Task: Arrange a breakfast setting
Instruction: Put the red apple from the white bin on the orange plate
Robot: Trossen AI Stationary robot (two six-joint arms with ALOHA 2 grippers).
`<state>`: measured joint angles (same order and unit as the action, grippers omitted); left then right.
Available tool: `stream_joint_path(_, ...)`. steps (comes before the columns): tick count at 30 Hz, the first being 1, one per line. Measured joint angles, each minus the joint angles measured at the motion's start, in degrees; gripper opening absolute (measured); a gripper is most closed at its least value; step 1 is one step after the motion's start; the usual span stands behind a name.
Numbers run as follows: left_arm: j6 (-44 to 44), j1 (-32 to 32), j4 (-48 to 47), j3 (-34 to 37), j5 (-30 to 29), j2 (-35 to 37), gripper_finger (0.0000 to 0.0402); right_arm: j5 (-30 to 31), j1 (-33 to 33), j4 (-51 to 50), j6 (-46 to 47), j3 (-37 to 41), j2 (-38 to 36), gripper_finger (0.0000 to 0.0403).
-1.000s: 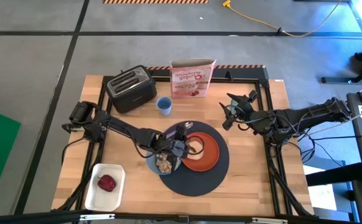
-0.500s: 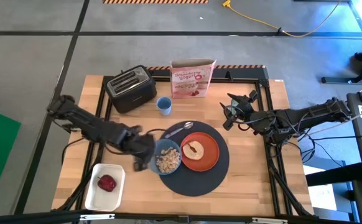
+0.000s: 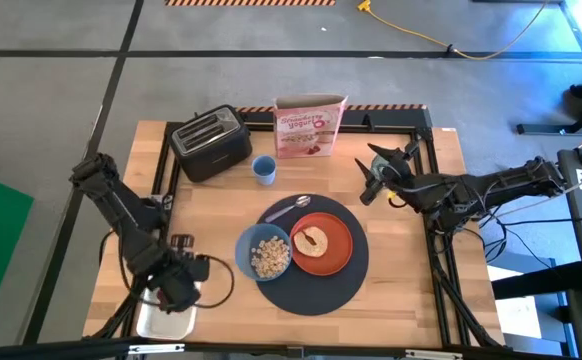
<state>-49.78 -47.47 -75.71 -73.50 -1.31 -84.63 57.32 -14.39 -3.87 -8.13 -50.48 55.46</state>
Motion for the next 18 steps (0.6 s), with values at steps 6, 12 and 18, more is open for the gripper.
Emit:
stream_joint_path(6,-3.96,-4.71,3.39,2.52,2.94,-0.6,0.0158,-8.18,3.99,2.83,-2.69,-0.02,0.41,0.0218)
stream_joint_path(12,-11.5,-7.43,5.92,4.88,5.47,-0.62,0.0206,-12.56,9.65,4.44,-2.88,-0.02,1.42,0.0218)
stream_joint_path(18,-11.55,-10.24,13.25,9.0,5.8,-0.6,0.0268,-22.86,14.79,5.52,-2.79,-0.01,2.32,0.0218)
